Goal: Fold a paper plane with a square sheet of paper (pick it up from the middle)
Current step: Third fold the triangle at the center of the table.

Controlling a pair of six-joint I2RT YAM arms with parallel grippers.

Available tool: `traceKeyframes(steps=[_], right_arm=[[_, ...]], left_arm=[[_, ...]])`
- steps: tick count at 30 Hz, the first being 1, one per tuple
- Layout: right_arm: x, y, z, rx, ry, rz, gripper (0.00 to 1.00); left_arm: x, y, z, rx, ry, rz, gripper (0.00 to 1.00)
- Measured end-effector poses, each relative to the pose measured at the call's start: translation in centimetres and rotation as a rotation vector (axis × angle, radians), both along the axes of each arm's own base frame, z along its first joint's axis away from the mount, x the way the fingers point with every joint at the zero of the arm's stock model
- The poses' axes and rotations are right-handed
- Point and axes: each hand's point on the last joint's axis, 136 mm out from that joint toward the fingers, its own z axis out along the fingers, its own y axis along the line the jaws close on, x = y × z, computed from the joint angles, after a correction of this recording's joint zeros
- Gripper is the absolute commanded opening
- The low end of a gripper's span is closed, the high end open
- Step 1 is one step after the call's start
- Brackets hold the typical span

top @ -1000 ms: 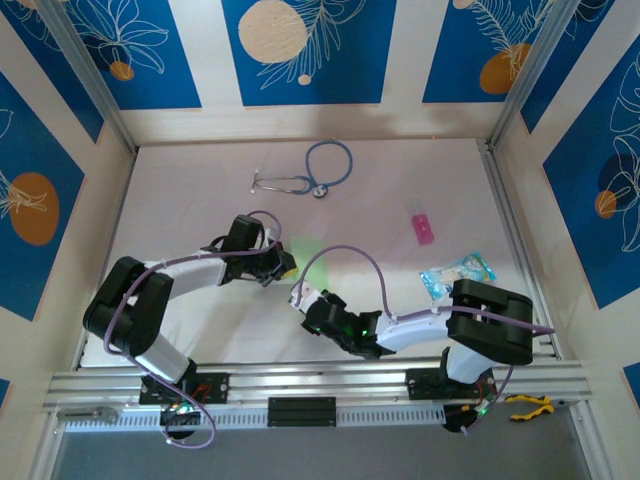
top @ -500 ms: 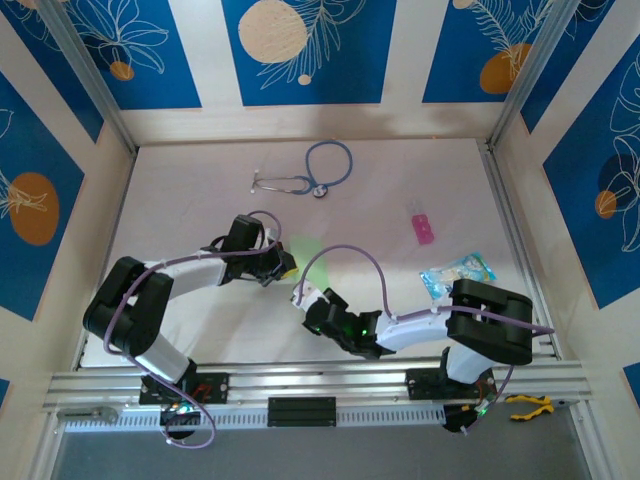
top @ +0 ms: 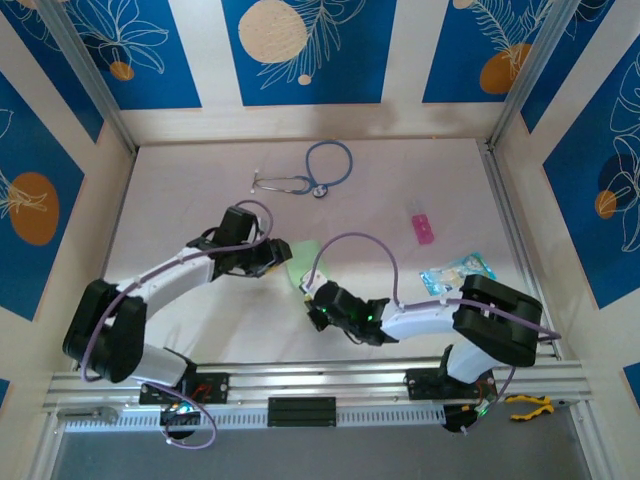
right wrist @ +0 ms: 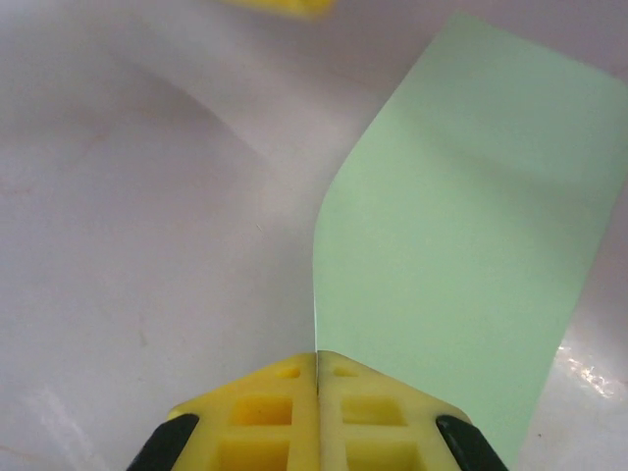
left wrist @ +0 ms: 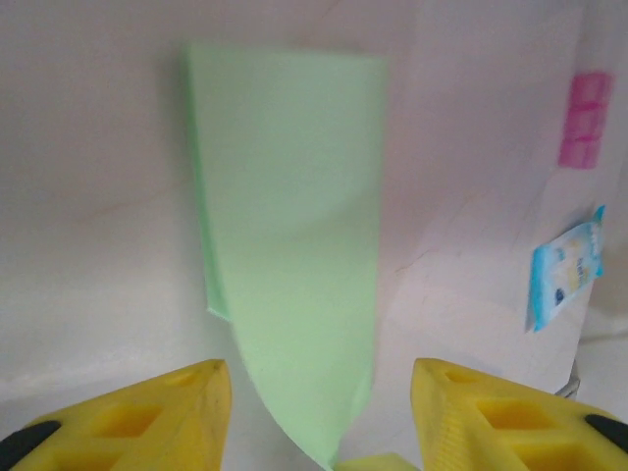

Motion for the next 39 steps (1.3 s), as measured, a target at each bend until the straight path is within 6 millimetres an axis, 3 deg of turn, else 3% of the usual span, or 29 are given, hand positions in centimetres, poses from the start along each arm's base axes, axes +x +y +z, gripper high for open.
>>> traceKeyframes(steps=[3,7,12,20,30,39], right_arm=[[0.3,0.2,0.2,0.084,0.116,-0.010,0.02],[0.4,0.2,0.4,0.170,0.238,-0.015,0.01],[0.3,0.3,0.7,0.243,0.358,-0.016,0.01],[0.1,0.7,1.3,0.326,0.488,-0.021,0.01],[-0.1,0.8,0.1,0.344,0.607,-0.045,0.01],[-0.5,0.8,-0.9,0.339,0.672,-0.054,0.01]], left_arm=[[1.1,-0.3,2.1,0.008,-0.063,-0.030,0.46],[1.9,-1.7,2.4,-0.011,-0.074,-0.108,0.35],[2.6,-3.4,-0.3,-0.020,0.002,-0.190,0.25],[3.5,-5.0,-3.7,0.008,0.078,-0.272,0.20],[2.4,-4.0,-8.5,0.112,0.180,-0.309,0.17],[2.2,-3.8,-8.8,0.129,0.177,-0.326,0.17]])
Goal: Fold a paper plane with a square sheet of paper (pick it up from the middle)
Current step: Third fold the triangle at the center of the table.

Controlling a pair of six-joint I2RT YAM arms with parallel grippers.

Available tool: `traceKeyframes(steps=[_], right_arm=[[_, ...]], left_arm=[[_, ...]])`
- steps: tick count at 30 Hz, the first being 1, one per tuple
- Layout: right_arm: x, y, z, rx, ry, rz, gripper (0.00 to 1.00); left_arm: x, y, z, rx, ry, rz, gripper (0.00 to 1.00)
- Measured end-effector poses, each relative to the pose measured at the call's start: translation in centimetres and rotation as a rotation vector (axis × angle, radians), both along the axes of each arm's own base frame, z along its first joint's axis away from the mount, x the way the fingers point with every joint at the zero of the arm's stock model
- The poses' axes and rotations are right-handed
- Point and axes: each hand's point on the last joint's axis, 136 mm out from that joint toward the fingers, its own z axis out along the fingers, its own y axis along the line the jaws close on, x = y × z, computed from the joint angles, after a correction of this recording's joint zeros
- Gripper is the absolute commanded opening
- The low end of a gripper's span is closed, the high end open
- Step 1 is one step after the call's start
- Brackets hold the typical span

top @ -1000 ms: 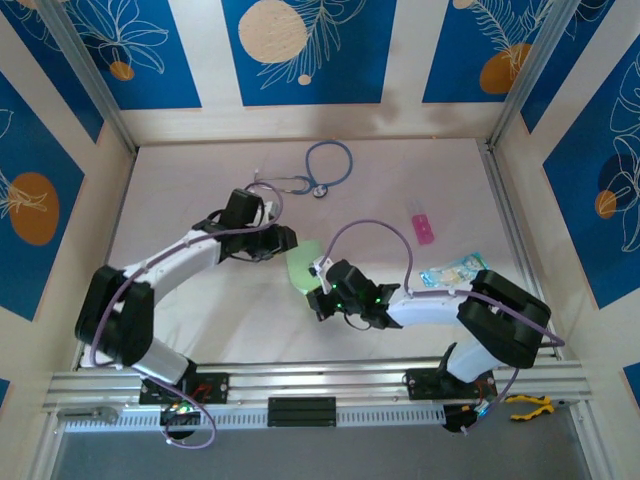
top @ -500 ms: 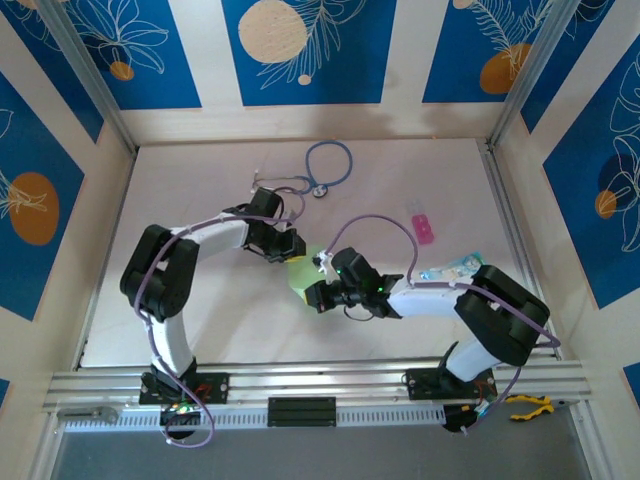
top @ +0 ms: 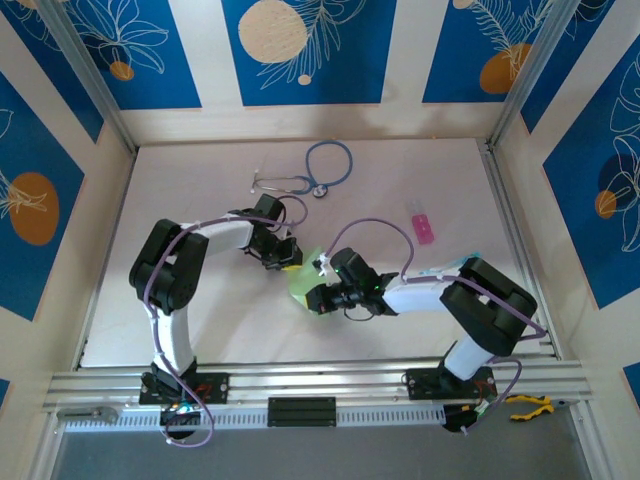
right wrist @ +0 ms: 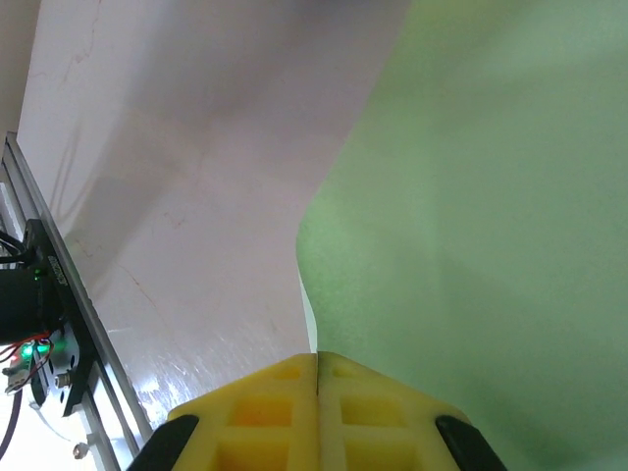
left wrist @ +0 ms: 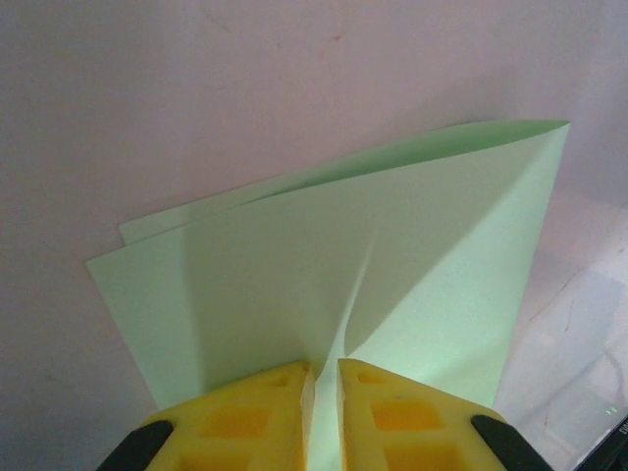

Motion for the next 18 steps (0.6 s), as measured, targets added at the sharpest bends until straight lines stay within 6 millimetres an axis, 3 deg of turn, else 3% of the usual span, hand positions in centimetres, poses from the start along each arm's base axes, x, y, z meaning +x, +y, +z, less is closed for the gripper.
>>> traceKeyframes(steps=[10,18], right_arm=[[0.0,0.0,0.0,0.005,0.022,-0.017,0.01],[0.0,0.0,0.0,0.006,0.031,-0.020,0.01]], left_arm=[[0.0,-0.1,0.4,-0.007,-0.013,-0.013,0.17],[1.3,-1.4,3.5,-0.079,-0.076,-0.028,0.16]])
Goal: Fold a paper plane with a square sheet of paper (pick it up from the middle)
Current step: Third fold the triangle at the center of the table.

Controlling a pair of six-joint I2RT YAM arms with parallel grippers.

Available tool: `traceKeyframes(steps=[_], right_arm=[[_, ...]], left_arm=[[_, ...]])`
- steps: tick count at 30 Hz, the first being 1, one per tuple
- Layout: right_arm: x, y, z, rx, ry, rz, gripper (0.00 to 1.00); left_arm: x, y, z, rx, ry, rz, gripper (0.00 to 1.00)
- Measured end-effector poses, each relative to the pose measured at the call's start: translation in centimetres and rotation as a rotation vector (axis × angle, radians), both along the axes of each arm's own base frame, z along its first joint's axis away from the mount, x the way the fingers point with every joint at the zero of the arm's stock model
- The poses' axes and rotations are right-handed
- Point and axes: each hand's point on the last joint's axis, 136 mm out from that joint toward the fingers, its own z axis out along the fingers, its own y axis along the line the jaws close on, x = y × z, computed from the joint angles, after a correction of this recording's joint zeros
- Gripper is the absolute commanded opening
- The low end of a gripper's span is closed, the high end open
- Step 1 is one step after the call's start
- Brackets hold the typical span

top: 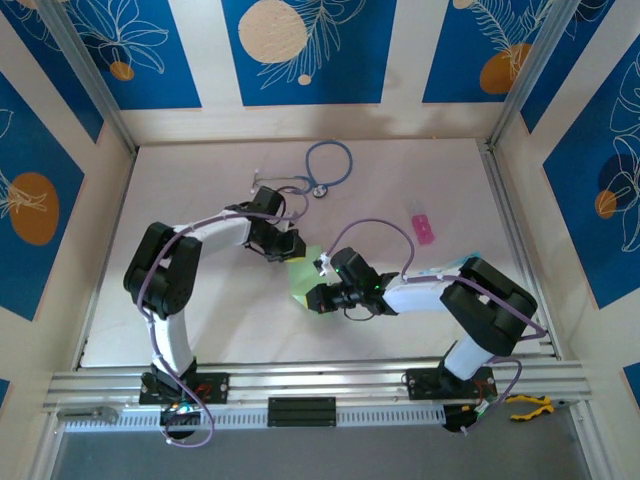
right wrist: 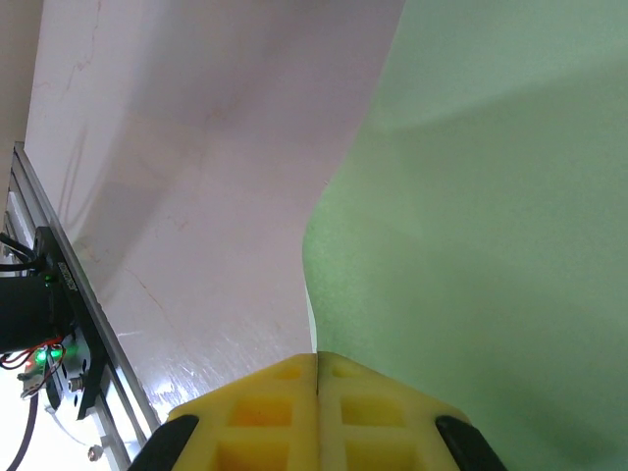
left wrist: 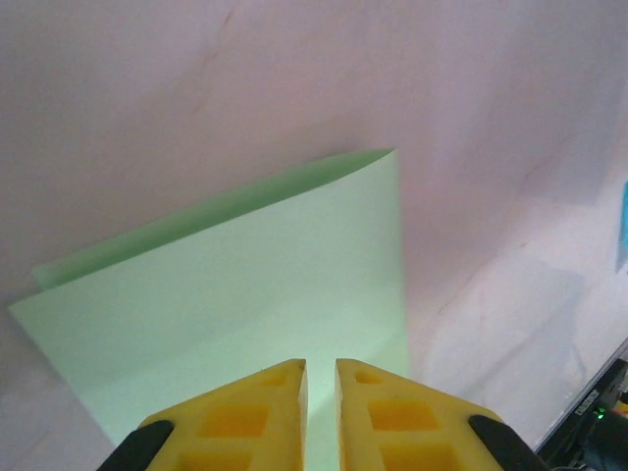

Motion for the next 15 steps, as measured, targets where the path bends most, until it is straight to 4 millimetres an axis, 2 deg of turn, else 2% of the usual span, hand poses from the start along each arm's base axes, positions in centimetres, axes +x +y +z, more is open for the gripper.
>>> traceKeyframes(steps=[4,10,15], right_arm=[[0.0,0.0,0.0,0.000,0.002,-0.002,0.01],[0.0,0.0,0.0,0.001,0.002,-0.001,0.01],[0.0,0.0,0.0,0.001,0.002,-0.002,0.01]], left_arm=[[0.2,-0.3,0.0,-0.011,0.001,-0.006,0.15],[-0.1,-0.2,-2.4,0.012,0.050,-0.007,0.15],[-0.2,-0.1,-3.0,0.020,0.061,-0.010,0.15]])
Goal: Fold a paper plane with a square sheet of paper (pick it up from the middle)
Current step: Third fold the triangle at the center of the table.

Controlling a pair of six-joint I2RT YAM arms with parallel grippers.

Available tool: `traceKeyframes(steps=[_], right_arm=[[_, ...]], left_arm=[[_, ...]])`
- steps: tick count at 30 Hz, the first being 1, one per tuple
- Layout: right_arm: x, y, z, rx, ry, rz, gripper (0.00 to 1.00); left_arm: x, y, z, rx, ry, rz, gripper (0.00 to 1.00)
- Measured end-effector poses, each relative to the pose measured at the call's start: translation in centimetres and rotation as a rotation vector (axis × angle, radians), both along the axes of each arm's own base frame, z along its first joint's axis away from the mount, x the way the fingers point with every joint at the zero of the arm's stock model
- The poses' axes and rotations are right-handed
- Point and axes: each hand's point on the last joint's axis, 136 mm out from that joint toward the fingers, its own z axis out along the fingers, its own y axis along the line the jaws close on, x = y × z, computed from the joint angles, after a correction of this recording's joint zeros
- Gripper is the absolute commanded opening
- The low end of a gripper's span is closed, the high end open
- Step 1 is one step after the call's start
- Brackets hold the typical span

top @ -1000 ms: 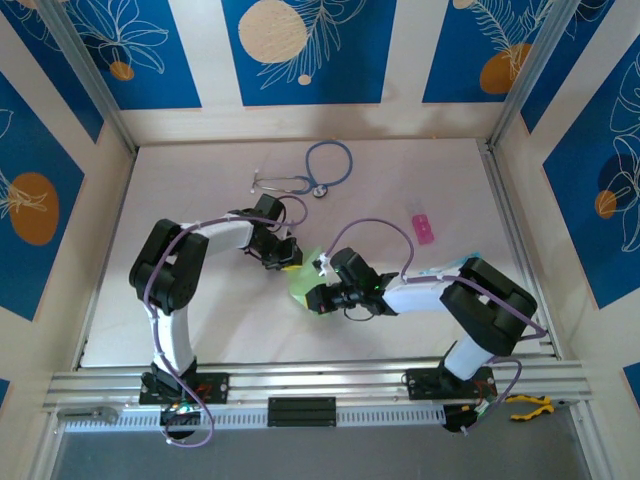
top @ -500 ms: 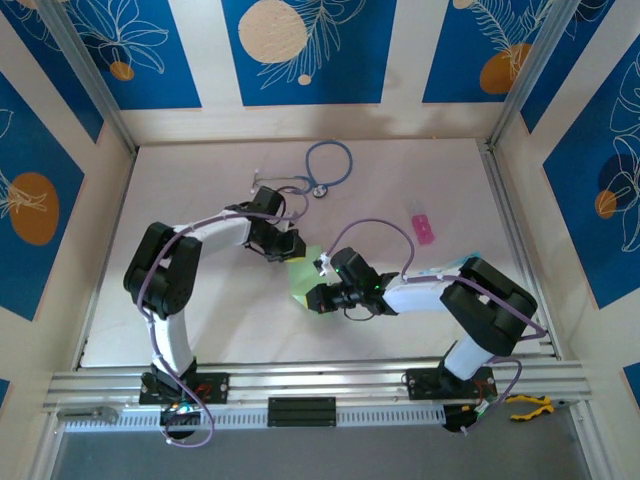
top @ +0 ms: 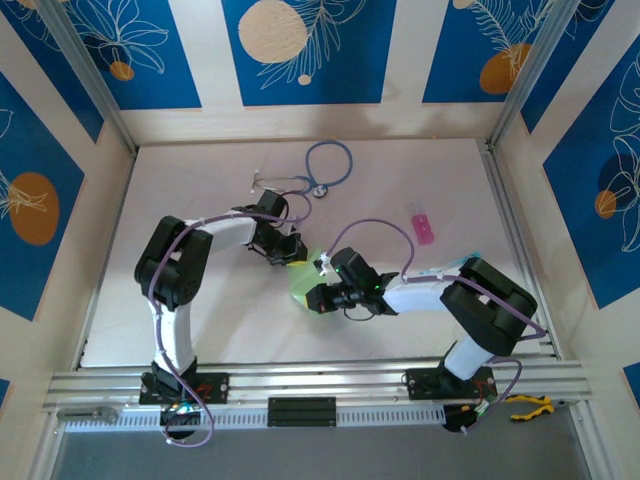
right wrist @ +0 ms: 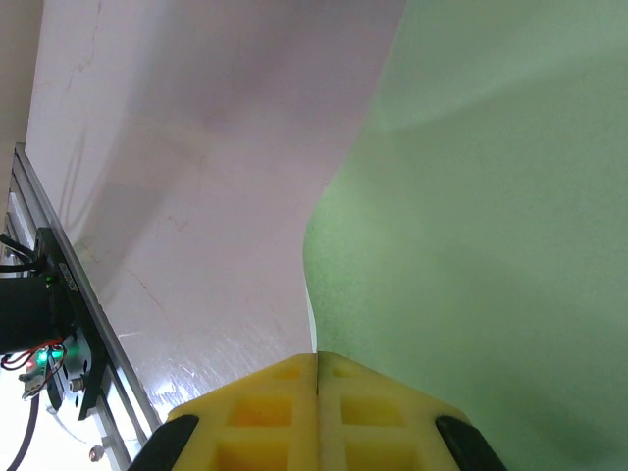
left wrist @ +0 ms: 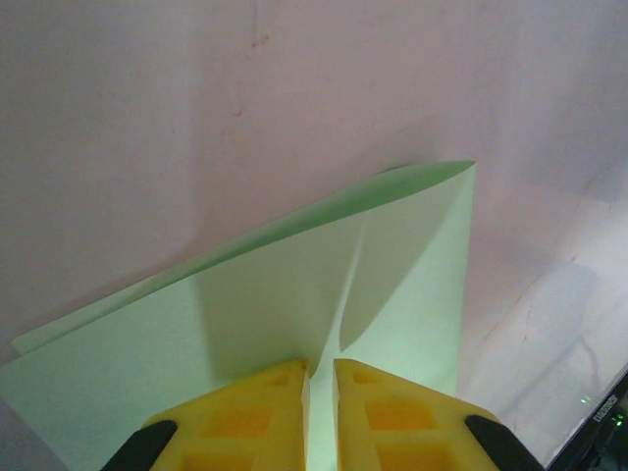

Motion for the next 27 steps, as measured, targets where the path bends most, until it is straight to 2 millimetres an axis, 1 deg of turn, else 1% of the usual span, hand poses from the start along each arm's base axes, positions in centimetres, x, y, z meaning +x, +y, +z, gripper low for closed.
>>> traceKeyframes(steps=[3,8,21,27], right_arm=[[0.1,0.0,0.0,0.000,0.000,-0.002,0.01],[0.4,-0.2,0.0,0.004,0.004,-0.009,0.01],[2.7,-1.9,-0.3,0.005,0.021,-0.078,0.01],[3.2,-2.5,-1.1,-0.015,0.039,-0.099,0.01]], left_arm=[[-0.1,0.0,-0.3,0.004,0.006,-0.002,0.15],[-0.1,0.0,-0.4,0.005,0.007,-0.002,0.15],[-0.1,0.1,-0.4,0.005,0.008,-0.002,0.15],[-0.1,0.1,-0.4,0.005,0.008,-0.002,0.15]])
